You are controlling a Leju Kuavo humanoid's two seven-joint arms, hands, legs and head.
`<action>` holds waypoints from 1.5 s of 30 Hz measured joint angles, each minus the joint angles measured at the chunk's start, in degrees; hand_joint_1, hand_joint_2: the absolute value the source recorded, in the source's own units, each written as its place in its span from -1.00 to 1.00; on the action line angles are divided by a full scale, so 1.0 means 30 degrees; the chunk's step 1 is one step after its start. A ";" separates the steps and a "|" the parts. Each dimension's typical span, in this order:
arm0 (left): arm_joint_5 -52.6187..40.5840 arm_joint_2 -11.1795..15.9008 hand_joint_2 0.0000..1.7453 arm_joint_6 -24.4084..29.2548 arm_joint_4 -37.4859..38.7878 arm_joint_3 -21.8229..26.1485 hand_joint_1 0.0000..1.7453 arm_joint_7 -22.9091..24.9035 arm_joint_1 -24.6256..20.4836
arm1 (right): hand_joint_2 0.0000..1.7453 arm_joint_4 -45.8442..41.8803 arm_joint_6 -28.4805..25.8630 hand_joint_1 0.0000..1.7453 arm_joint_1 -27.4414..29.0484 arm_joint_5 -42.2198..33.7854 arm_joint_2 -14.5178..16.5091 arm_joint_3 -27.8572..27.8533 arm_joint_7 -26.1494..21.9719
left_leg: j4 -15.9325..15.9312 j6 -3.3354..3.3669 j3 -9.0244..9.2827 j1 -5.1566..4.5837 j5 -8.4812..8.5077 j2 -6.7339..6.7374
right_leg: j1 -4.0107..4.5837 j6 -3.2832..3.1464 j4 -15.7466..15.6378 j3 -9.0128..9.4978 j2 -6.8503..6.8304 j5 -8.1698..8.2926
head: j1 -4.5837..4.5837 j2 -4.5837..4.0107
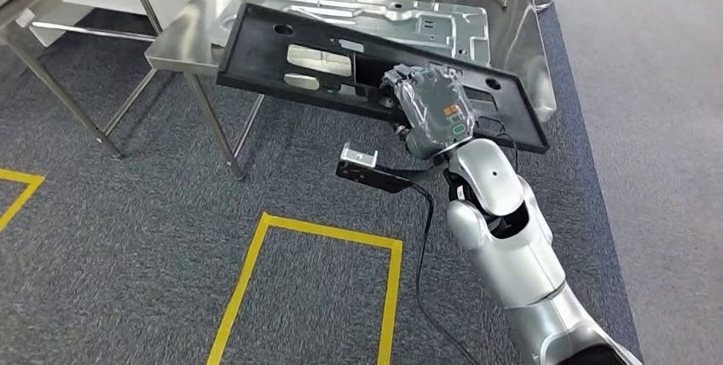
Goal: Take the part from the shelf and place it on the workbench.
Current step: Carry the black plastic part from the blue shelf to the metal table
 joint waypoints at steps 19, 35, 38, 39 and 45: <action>-0.0136 0.0283 1.00 0.0982 0.0753 0.0188 -1.00 -0.0036 -0.0225 | 1.00 0.0901 0.0073 0.92 -0.0371 -0.0712 -0.0197 -0.0040 -0.0346 | 0.0264 0.0173 -0.1792 -0.0093 0.1402 0.0008 | 0.0125 -0.0234 -0.0491 0.2146 0.0303 -0.2089 | -0.0002 0.0004; -0.0127 0.1096 1.00 0.1714 0.2275 0.0575 -1.00 -0.0018 -0.0464 | 1.00 0.0541 -0.0038 0.92 0.0517 -0.0545 -0.0328 0.0151 -0.0014 | 0.0351 -0.0511 0.0014 0.0042 -0.0459 0.0010 | -0.0116 -0.0504 -0.0370 0.0490 0.0194 -0.0536 | -0.0006 0.0000; -0.0124 0.1145 1.00 0.1717 0.2340 0.0581 -1.00 -0.0016 -0.0493 | 1.00 0.0477 -0.0053 0.92 0.0478 -0.0537 -0.0335 0.0151 -0.0007 | 0.3698 -0.0630 -0.1843 0.0071 -0.1674 0.0011 | -0.0086 -0.0784 -0.0497 0.0906 0.0192 -0.0769 | -0.0013 0.0000; -0.0126 0.1171 1.00 0.1719 0.2351 0.0583 -1.00 -0.0015 -0.0490 | 1.00 0.0477 -0.0053 0.92 0.0517 -0.0537 -0.0335 0.0153 -0.0013 | 0.4862 -0.0629 -0.2657 0.0069 -0.1877 0.0011 | -0.0036 -0.0823 -0.0490 0.1011 0.0197 -0.0873 | -0.0013 0.0000; -0.0157 0.1188 1.00 0.1453 0.2380 0.0597 -1.00 -0.0011 -0.0410 | 1.00 0.0481 -0.0073 0.92 0.0637 -0.0525 -0.0335 0.0158 -0.0029 | 0.1084 0.0025 -0.2136 -0.0190 0.1614 -0.0006 | 0.0215 -0.0708 -0.0437 0.1911 0.0299 -0.1677 | -0.0011 0.0000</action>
